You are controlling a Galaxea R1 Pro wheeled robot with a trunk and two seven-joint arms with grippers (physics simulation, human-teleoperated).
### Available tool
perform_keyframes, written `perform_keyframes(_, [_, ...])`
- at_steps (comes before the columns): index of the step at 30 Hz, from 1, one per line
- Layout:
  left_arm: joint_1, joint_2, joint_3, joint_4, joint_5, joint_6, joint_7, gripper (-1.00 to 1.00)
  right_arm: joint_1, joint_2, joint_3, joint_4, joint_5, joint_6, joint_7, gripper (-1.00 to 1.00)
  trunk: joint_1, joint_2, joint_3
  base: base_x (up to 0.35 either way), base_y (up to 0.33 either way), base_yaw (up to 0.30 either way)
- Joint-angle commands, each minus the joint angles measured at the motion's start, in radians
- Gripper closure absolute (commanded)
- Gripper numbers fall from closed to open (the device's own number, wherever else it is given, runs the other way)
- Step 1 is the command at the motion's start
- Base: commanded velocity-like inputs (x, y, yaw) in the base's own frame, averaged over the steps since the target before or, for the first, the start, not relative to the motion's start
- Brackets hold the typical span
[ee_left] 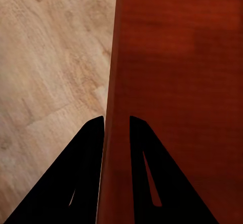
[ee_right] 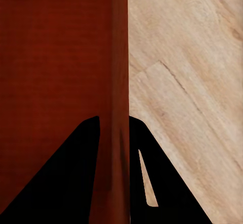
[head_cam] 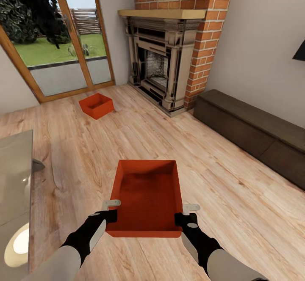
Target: Move the two storage containers from the living room to the garage. In the garage, place one container on the floor and stack the other container on top of it (either order is fine).
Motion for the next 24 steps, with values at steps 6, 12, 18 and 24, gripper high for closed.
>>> perform_keyframes(6, [0.0, 0.002, 0.001, -0.003, -0.011, 0.008, 0.025, 1.0, -0.001, -0.002, -0.001, -0.002, 0.003, 0.0, -0.062, 1.0, 0.0, 0.0, 0.007, 0.0, 0.0, -0.001])
perform_keyframes(12, [0.0, 0.002, 0.001, 0.0, -0.011, 0.008, 0.025, 1.0, -0.001, -0.002, -0.001, -0.002, 0.003, 0.0, -0.062, 1.0, 0.0, 0.0, 0.017, 0.0, 0.0, 0.0])
perform_keyframes(18, [0.0, 0.002, 0.001, 0.0, -0.011, 0.008, 0.025, 1.0, -0.001, -0.002, -0.001, -0.002, 0.003, 0.0, -0.062, 1.0, 0.0, 0.0, 0.026, 0.0, 0.0, 0.0])
perform_keyframes(24, [0.0, 0.002, 0.001, 0.0, -0.011, 0.008, 0.025, 1.0, -0.001, -0.002, -0.001, -0.002, 0.003, 0.0, -0.062, 1.0, 0.0, 0.0, 0.036, 0.0, 0.0, 0.0])
